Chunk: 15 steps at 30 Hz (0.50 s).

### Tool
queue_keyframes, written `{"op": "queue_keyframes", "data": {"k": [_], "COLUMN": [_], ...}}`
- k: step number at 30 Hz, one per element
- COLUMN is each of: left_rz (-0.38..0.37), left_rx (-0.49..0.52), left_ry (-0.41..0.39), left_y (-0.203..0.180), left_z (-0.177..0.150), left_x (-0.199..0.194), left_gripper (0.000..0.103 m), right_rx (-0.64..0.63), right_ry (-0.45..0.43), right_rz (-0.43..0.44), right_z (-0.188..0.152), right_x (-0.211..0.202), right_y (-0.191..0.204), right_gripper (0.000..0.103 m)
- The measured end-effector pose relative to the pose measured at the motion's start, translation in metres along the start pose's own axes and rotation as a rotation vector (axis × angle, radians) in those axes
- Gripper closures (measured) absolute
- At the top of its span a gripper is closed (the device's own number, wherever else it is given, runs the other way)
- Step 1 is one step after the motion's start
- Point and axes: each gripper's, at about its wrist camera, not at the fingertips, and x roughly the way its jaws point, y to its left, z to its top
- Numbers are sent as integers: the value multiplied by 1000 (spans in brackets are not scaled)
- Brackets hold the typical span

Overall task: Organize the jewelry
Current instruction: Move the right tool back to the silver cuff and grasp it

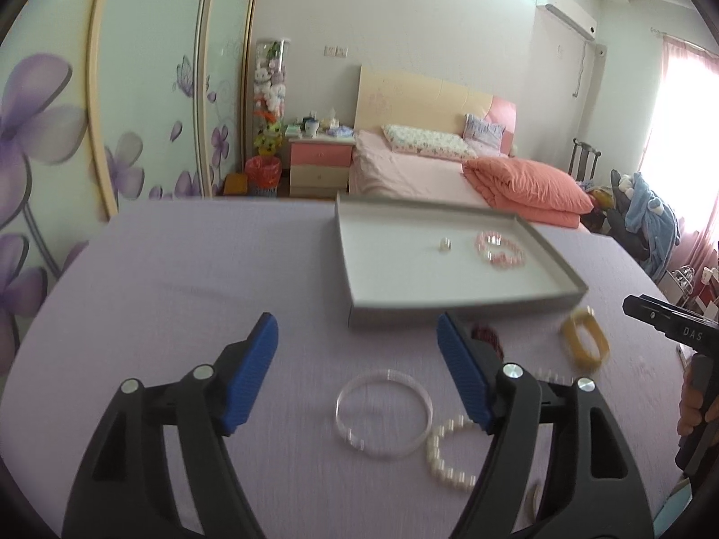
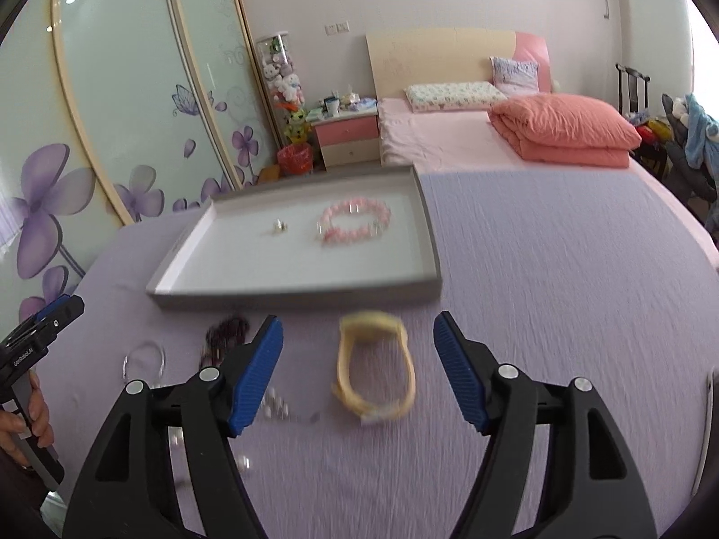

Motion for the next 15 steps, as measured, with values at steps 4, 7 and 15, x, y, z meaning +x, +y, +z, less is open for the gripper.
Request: {"op": "queue_keyframes", "data": {"k": [4,7,15], "left_rz": [-28,-23,-7], "left_rx": [-13,-7,38], "left_ry": [23,30,11], "left_y": [-3,-6,-13], "left_z": [-27,-42,-61], "left_x": [-13,-20,-34], "left_gripper": [29,28,25], "right_rx": [-26,-52,-98], "right_ry": [24,45,102], "right_rz": [17,49,151], "right_z": [-33,-58,-114], "right_x": [-12,-20,-36], "right_y": [8,19,67], "right_gripper": [32,32,26]}}
